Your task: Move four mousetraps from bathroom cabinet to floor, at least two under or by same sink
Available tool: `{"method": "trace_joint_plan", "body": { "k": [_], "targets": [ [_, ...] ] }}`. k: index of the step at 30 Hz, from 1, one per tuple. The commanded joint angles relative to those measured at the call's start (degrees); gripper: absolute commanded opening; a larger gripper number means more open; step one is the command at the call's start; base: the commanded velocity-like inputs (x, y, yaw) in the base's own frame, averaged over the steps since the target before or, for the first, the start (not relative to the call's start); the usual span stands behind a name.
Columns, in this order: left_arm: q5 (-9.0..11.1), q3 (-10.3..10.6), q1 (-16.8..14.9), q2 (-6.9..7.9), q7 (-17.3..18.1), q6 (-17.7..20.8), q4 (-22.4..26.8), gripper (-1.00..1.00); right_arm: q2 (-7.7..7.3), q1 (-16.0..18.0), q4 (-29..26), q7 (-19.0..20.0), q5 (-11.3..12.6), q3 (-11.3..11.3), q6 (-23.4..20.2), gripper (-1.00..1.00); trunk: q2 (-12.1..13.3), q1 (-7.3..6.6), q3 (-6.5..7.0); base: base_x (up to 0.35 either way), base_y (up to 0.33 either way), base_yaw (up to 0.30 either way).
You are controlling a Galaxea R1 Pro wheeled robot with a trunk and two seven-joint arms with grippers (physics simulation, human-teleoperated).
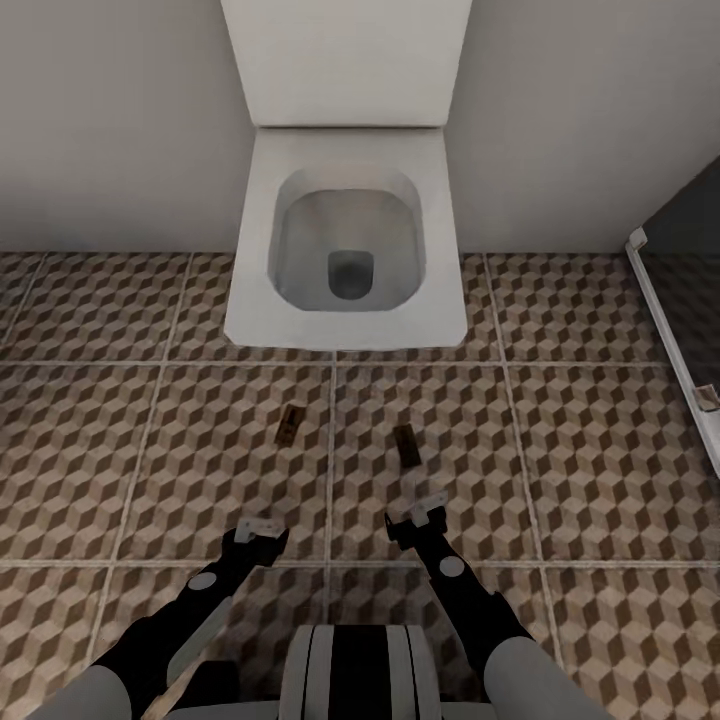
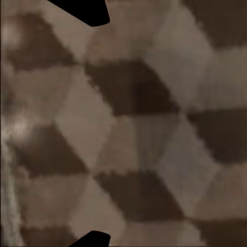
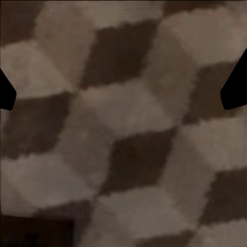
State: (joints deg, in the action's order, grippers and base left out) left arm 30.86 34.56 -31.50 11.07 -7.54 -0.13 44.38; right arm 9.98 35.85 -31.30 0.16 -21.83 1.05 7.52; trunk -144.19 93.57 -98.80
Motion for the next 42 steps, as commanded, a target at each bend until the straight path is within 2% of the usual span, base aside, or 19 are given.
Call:
{"method": "trace_joint_plan", "body": {
  "k": [1, 13, 38, 42],
  "targets": [
    [0.52, 0.43, -0.05, 0.09, -0.54, -0.02, 0.10, 1.00, 0.01, 0.01, 0.01, 0.02, -0.42, -0.08, 0.13, 1.00, -0.01, -0.04, -0.02, -0.335, 0.000, 0.000],
    [0.52, 0.42, -0.05, 0.09, -0.54, 0.00, 0.16, 1.00, 0.01, 0.01, 0.01, 0.02, -0.40, -0.08, 0.13, 1.00, -0.01, -0.04, -0.02, -0.275, 0.000, 0.000],
    [0.53, 0.39, -0.05, 0.09, -0.54, 0.02, 0.28, 1.00, 0.01, 0.01, 0.01, 0.02, -0.40, -0.08, 0.13, 1.00, -0.01, -0.04, -0.02, -0.013, 0.000, 0.000],
    [0.52, 0.36, -0.05, 0.09, -0.54, 0.04, 0.27, 1.00, 0.01, 0.01, 0.01, 0.02, -0.40, -0.08, 0.13, 1.00, 0.04, -0.15, 0.86, 0.000, 0.000, 0.000]
  ]
}}
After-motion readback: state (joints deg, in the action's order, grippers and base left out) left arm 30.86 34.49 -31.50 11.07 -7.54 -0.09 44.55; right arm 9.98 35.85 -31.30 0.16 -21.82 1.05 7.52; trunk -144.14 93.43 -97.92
